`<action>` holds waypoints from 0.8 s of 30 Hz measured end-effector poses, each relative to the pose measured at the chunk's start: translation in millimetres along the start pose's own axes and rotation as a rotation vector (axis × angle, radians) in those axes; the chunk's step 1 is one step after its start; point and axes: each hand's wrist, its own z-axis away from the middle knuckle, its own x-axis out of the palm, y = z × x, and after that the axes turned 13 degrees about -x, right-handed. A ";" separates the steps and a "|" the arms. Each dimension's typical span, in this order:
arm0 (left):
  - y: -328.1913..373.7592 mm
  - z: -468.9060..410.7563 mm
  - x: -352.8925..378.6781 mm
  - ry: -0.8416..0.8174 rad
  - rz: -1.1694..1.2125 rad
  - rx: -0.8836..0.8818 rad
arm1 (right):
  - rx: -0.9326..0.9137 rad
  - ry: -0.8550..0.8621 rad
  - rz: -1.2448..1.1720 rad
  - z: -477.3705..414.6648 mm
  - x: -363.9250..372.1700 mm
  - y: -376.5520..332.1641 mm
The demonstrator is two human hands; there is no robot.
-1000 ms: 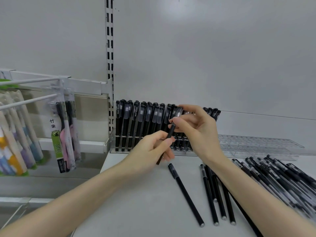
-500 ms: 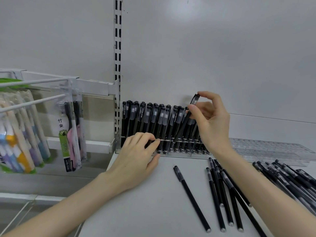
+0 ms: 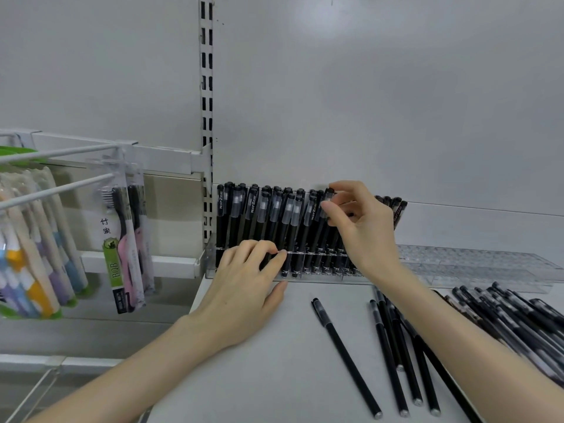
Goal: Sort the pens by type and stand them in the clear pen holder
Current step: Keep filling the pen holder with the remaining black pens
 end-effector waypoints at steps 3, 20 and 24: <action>0.0 0.0 0.3 -0.009 -0.016 -0.003 | 0.001 -0.031 0.023 -3.5 -1.6 -0.8; 2.8 -0.9 -12.6 -0.089 -0.053 0.020 | 0.017 -0.158 0.157 10.9 -13.6 -12.4; 13.3 6.3 -23.7 -0.131 0.014 -0.012 | 0.064 -0.155 0.160 24.6 -35.7 -14.8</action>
